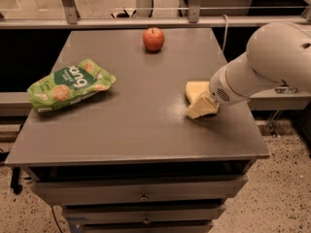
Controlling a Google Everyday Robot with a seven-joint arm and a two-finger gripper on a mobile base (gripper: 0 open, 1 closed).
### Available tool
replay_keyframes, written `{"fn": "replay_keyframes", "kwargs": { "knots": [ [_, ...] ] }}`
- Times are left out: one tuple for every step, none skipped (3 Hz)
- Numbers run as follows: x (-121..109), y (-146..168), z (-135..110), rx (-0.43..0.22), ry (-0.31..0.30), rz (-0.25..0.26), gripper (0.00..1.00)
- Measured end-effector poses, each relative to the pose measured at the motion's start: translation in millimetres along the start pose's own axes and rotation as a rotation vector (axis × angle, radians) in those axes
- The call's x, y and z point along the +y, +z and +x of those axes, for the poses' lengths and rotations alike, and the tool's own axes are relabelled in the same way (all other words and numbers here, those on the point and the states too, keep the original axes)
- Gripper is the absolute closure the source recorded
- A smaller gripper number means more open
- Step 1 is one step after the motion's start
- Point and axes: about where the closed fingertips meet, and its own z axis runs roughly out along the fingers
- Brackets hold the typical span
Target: Move sponge near apple
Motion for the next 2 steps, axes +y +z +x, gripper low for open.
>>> {"fn": "replay_keyframes", "kwargs": {
  "knots": [
    [-6,-6,-15,-0.027,-0.025,0.009,0.62],
    [-24,-16,-40,-0.052,-0.114,0.049,0.85]
  ]
}}
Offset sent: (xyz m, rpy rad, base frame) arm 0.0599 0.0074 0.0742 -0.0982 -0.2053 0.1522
